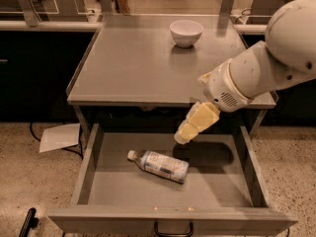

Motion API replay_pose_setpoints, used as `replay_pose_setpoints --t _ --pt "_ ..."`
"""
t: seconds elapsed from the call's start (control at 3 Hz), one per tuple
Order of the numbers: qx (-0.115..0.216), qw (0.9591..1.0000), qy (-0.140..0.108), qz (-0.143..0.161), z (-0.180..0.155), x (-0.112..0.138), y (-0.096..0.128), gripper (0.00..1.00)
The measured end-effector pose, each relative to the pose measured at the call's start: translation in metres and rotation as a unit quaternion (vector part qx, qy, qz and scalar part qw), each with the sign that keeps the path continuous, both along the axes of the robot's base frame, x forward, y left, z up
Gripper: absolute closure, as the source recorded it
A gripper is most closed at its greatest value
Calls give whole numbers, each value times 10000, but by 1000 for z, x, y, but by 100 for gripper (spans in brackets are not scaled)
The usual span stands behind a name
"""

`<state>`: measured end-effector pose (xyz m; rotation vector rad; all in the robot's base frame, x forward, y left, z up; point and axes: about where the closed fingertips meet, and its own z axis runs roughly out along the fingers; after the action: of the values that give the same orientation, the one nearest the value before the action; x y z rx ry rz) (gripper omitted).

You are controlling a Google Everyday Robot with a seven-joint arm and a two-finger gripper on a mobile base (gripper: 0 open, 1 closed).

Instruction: Pick blue plastic bottle from top drawer and place on counter

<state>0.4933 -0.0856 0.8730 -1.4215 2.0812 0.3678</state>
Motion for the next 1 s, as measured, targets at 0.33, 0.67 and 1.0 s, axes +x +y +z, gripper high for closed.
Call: replay_pose_setpoints --t 0.33,0.67,1.0 --pt "17 10000 -9 -11 -1 2 1 0" --pt "-13 9996 -138 -238 -8 1 2 0" --pt "228 9972 -166 -689 -36 -8 10 0"
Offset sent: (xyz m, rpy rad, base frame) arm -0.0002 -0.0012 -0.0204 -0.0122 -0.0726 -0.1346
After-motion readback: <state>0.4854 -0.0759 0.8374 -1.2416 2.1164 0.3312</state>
